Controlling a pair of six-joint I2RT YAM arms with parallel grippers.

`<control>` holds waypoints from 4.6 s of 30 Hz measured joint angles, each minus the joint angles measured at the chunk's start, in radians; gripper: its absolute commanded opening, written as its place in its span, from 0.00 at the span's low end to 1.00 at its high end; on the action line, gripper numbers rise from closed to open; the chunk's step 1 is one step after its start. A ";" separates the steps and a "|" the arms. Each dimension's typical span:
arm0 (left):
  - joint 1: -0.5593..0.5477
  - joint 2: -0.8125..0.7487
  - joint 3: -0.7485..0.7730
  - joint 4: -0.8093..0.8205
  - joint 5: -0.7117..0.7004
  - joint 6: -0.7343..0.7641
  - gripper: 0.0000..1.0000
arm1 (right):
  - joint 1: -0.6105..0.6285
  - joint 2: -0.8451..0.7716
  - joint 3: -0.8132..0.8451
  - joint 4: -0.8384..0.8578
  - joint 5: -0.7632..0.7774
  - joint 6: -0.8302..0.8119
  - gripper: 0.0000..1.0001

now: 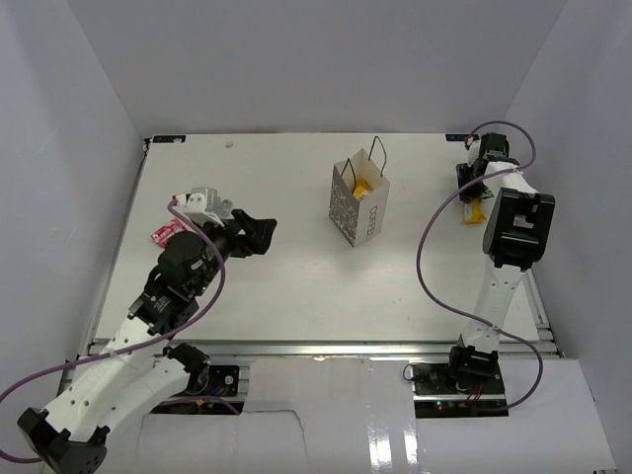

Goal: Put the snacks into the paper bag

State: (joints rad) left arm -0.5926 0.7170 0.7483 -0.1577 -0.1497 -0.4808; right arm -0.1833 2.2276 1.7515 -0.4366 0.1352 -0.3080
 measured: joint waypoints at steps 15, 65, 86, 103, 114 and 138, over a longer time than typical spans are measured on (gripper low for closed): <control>0.000 -0.053 -0.060 -0.054 -0.077 -0.123 0.98 | -0.048 -0.098 -0.130 0.006 -0.266 0.001 0.14; 0.000 -0.069 -0.197 -0.077 -0.091 -0.253 0.98 | 0.525 -0.573 -0.132 0.402 -0.746 0.097 0.44; 0.304 0.323 0.003 -0.134 -0.047 -0.311 0.98 | 0.412 -0.642 -0.132 0.310 -0.871 0.092 0.76; 0.589 1.220 0.690 -0.274 0.071 0.109 0.98 | 0.032 -0.797 -0.580 -0.058 -0.989 -0.138 0.79; 0.589 1.440 0.904 -0.434 0.054 0.145 0.91 | 0.032 -0.794 -0.583 -0.071 -1.009 -0.153 0.79; 0.577 1.253 0.708 -0.389 0.275 0.045 0.15 | 0.032 -0.772 -0.552 -0.070 -1.029 -0.140 0.79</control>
State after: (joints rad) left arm -0.0158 1.9697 1.4563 -0.5468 0.1249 -0.4355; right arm -0.1513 1.4555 1.1992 -0.5064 -0.8936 -0.4484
